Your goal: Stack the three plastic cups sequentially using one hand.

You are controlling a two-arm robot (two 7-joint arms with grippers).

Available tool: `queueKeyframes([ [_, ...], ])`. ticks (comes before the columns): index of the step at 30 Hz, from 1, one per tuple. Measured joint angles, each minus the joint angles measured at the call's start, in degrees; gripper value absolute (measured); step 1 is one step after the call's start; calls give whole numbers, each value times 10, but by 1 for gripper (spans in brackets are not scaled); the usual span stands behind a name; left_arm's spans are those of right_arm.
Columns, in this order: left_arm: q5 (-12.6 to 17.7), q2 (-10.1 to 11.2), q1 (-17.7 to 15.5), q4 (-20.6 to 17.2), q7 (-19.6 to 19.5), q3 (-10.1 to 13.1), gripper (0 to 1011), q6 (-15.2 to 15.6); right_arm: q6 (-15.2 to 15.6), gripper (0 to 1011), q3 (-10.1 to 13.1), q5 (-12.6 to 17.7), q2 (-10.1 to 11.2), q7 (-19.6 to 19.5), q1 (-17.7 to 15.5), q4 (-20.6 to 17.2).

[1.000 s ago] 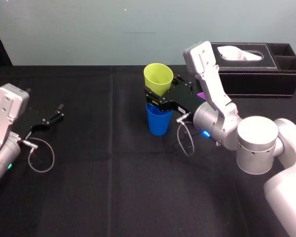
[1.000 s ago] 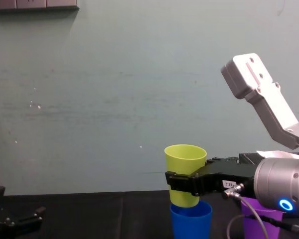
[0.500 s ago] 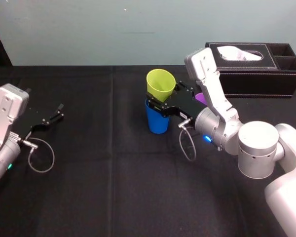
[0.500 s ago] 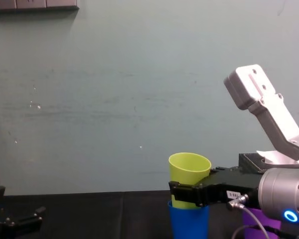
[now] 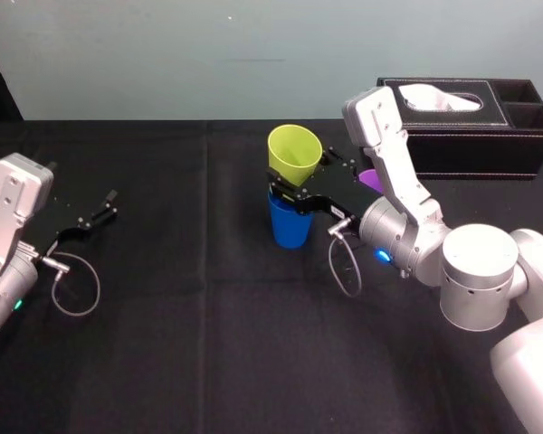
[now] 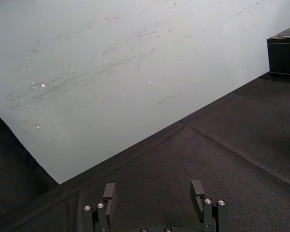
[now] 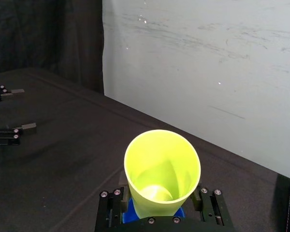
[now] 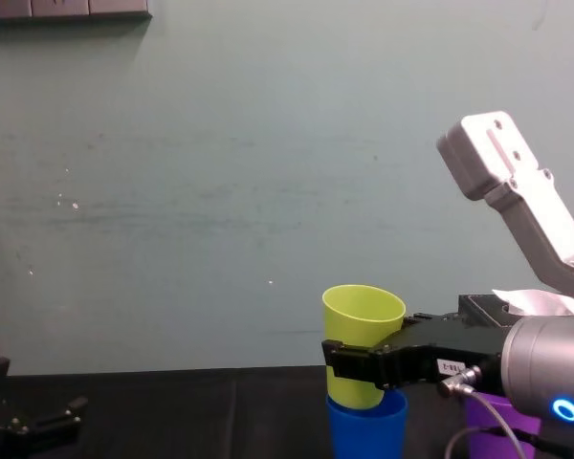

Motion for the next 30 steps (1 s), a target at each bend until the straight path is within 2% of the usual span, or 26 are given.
queueKeyframes([
  [9, 0, 0, 0, 0, 0, 0, 1011, 0, 6, 729, 2, 4, 8, 3, -8, -19],
  [30, 0, 0, 0, 0, 0, 0, 1012, 0, 28, 730, -1, 3, 16, 8, -5, -24],
])
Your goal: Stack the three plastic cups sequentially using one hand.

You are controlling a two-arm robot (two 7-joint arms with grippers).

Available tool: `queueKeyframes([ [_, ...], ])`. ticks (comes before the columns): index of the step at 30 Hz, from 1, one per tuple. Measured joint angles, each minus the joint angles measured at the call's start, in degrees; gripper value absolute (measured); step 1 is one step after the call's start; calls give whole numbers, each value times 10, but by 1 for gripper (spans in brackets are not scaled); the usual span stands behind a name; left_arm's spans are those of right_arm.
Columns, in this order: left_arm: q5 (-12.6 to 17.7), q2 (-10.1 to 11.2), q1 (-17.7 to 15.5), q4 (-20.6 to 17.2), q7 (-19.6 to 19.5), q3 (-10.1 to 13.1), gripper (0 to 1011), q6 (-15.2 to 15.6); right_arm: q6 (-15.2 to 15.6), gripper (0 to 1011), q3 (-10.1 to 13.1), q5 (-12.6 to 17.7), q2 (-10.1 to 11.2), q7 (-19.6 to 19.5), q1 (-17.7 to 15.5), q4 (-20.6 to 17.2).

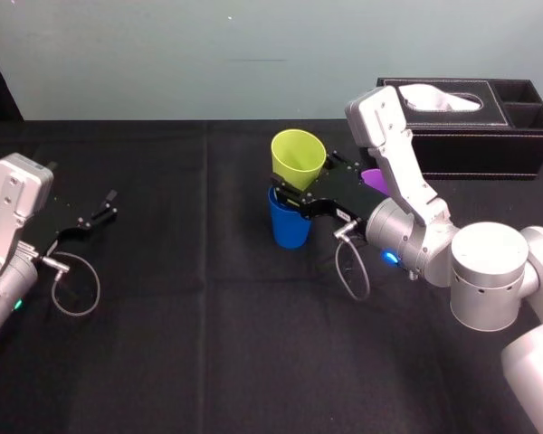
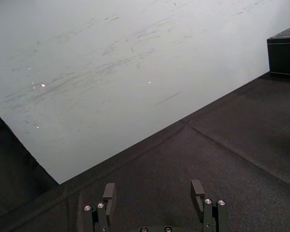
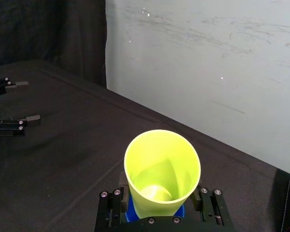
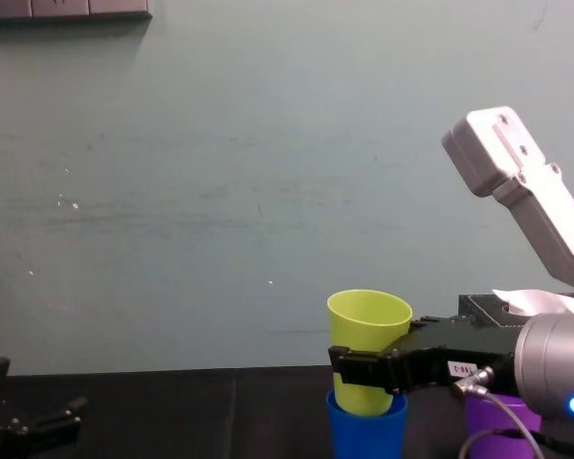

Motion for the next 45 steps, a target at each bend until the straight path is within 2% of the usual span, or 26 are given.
queueKeyframes([
  [24, 0, 0, 0, 0, 0, 0, 1011, 0, 7, 731, -9, -15, -4, -5, 3, 14],
  [29, 0, 0, 0, 0, 0, 0, 1012, 0, 7, 829, -9, -14, -4, -5, 2, 14],
  [30, 0, 0, 0, 0, 0, 0, 1011, 0, 7, 882, -9, -14, -4, -5, 2, 14],
  [35, 0, 0, 0, 0, 0, 0, 1011, 0, 7, 1002, -8, -14, -4, -5, 2, 14],
  [41, 0, 0, 0, 0, 0, 0, 1011, 0, 7, 1003, -8, -13, -4, -5, 2, 13],
  [45, 0, 0, 0, 0, 0, 0, 1011, 0, -6, 1003, -1, -8, 5, 0, -9, -2],
])
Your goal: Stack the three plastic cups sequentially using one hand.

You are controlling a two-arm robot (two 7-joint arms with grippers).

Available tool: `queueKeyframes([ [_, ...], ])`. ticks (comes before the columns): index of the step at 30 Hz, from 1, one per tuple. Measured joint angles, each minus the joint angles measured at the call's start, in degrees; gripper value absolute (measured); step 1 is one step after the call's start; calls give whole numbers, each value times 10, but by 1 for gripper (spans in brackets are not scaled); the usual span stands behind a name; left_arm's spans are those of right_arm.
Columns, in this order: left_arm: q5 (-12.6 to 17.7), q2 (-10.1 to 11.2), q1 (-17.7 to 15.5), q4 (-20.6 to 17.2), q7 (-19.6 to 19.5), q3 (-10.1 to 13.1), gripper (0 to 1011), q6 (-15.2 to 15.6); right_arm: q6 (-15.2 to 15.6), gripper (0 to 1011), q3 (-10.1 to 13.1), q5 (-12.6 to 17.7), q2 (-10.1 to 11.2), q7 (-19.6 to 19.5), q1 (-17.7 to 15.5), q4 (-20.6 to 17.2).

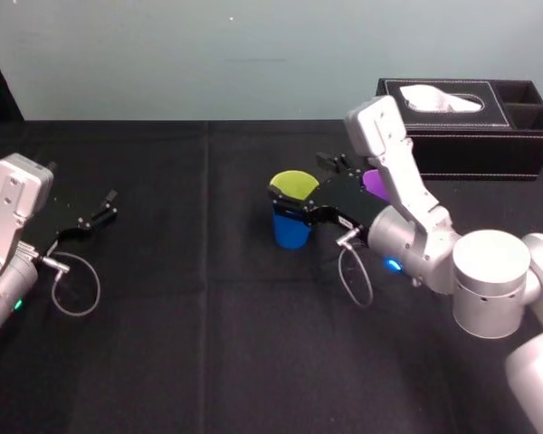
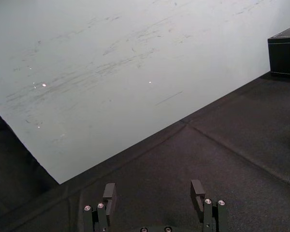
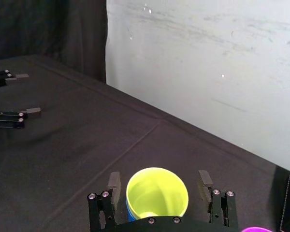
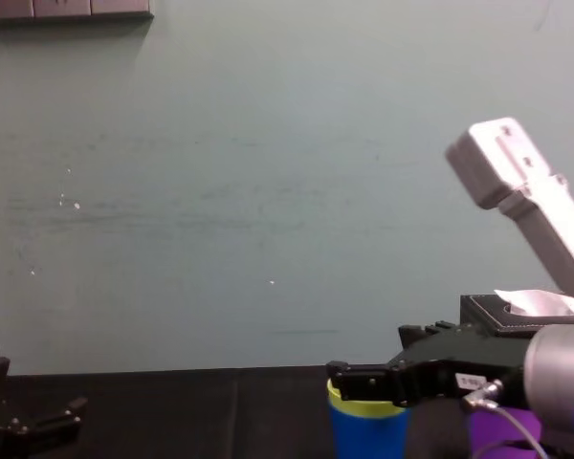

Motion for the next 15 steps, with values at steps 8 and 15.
queueKeyframes([
  [8, 0, 0, 0, 0, 0, 0, 1011, 0, -20, 1003, 29, 20, 33, 9, -39, -47],
  [15, 0, 0, 0, 0, 0, 0, 1012, 0, -27, 1003, 63, 50, 70, 19, -88, -90],
])
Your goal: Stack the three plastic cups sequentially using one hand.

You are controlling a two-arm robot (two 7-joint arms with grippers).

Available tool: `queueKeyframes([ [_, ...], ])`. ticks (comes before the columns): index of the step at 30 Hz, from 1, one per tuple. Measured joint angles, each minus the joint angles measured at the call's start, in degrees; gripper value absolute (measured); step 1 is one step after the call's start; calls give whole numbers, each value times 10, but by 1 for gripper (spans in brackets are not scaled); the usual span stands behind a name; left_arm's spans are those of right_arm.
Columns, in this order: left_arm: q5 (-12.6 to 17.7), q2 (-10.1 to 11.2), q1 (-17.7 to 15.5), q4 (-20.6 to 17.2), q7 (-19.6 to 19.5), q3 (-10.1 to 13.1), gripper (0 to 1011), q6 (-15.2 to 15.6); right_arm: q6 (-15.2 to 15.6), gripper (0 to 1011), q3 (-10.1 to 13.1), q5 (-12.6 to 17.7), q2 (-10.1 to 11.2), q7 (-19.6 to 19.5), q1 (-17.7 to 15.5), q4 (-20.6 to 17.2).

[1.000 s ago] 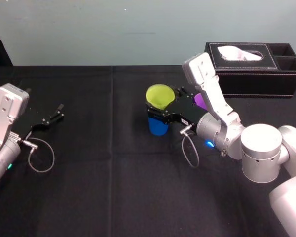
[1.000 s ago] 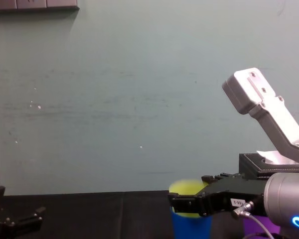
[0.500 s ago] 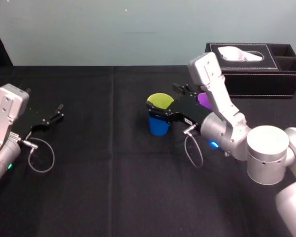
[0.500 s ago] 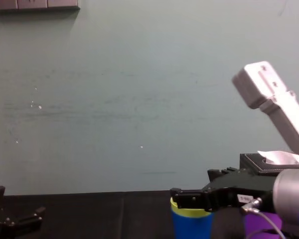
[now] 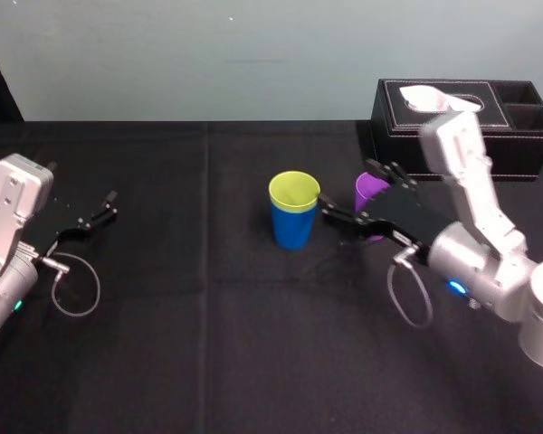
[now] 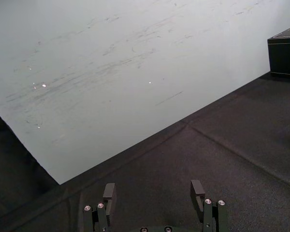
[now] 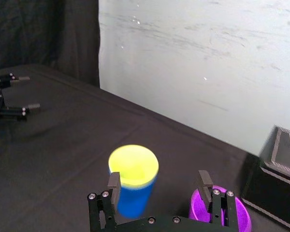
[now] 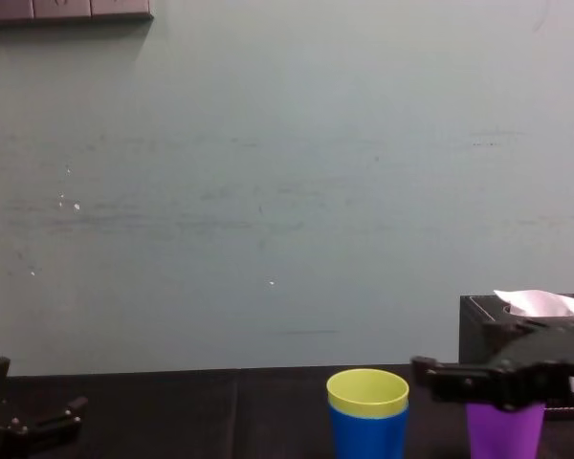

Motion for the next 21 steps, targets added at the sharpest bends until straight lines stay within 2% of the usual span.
queueKeyframes([
  [6, 0, 0, 0, 0, 0, 0, 1011, 0, -8, 1003, 24, 22, 27, 1, -42, -17],
  [9, 0, 0, 0, 0, 0, 0, 1011, 0, -10, 1003, 30, 30, 32, 1, -54, -17],
  [14, 0, 0, 0, 0, 0, 0, 1011, 0, -9, 1003, 38, 44, 36, -3, -68, -9],
  [21, 0, 0, 0, 0, 0, 0, 1011, 0, -5, 1003, 34, 39, 33, -21, -69, 11],
])
